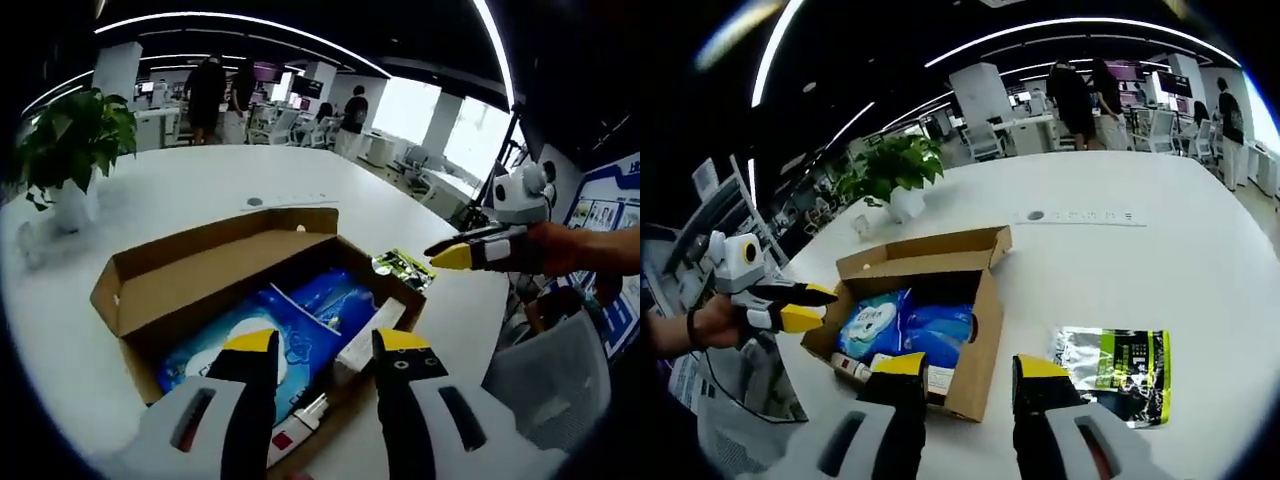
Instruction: Operate the shoe box by opening the lid, removing the specified soft item, and placing it in the target area until the item is outside and the box remains undamaged.
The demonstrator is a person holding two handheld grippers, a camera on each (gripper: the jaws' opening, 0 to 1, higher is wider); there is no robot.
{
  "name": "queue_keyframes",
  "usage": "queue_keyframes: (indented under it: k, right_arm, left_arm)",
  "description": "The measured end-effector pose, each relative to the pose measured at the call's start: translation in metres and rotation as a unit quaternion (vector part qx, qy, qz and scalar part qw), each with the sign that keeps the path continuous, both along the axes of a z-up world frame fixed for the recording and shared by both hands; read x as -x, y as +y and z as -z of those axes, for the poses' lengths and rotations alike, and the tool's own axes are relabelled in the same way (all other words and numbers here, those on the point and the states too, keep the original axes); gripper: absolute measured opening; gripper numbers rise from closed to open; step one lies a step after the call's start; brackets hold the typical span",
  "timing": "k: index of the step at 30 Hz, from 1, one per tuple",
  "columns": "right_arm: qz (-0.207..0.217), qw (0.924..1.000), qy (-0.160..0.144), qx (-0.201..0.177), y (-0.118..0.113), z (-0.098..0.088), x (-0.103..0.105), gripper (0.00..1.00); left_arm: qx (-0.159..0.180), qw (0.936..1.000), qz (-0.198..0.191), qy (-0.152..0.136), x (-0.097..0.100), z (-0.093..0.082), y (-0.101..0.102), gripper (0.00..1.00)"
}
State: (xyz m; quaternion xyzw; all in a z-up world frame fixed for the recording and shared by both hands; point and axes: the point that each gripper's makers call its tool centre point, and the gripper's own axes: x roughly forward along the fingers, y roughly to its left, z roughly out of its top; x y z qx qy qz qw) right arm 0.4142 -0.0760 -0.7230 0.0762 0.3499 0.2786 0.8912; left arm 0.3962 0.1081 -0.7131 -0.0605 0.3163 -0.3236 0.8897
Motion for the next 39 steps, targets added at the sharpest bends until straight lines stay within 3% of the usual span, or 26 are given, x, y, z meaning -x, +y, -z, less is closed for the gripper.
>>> queue_keyframes:
  k: [18, 28, 39]
  right_arm:
    - [-0.059, 0.9982, 0.012, -0.008, 0.064, 0.009, 0.0, 0.29]
    - [-0.081, 0.9964, 0.023, -0.01, 0.096, 0.02, -0.003, 0.29]
    - [-0.095, 0.995, 0.031, -0.008, 0.115, 0.027, -0.014, 0.28]
  left_arm:
    - [-0.014, 0.9994, -0.032, -0.001, 0.011, 0.003, 0.053, 0.41]
    - [-0.011, 0.999, -0.043, 0.001, 0.015, 0.004, 0.071, 0.44]
    - [-0.014, 0.9985, -0.053, -0.001, 0.021, 0.005, 0.089, 0.45]
